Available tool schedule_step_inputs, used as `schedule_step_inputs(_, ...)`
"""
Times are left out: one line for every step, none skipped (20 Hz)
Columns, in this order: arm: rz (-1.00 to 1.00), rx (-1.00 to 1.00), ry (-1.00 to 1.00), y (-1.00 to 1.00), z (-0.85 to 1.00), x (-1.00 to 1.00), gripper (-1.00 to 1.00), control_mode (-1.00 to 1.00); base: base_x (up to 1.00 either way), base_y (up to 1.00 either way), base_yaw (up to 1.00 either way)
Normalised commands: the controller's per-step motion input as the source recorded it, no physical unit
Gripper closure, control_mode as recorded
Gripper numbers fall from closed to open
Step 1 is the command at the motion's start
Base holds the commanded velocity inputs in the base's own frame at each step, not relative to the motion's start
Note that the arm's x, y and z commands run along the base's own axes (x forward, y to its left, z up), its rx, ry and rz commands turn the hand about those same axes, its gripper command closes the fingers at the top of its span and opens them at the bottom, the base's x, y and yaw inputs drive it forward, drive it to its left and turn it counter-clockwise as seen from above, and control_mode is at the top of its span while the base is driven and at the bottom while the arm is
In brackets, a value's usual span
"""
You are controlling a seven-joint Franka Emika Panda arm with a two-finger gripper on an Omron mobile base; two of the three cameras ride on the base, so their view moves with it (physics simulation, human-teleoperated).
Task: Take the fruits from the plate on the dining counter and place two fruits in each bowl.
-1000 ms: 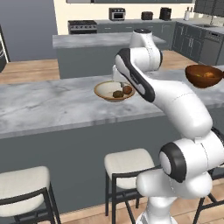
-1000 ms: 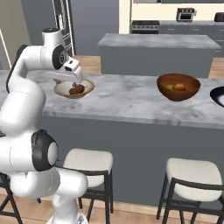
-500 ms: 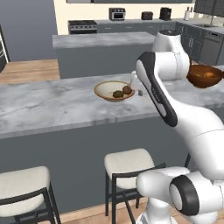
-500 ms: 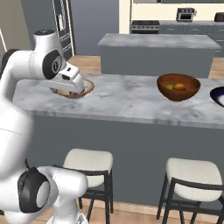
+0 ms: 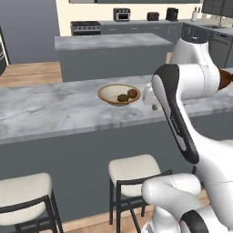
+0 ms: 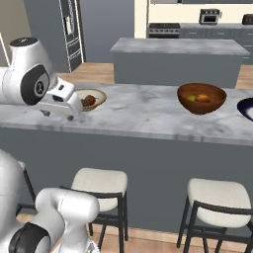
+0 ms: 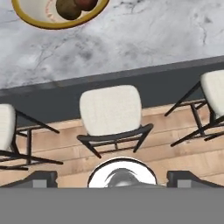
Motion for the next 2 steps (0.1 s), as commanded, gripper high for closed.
schedule_step_inputs(0.12,0.0,0.0,0.34,0.19,-0.19,-1.0,-1.0,0.0,0.0,0.0)
schedule_step_inputs(0.13,0.0,0.0,0.3,0.16,-0.19,-1.0,-1.0,0.0,0.0,0.0)
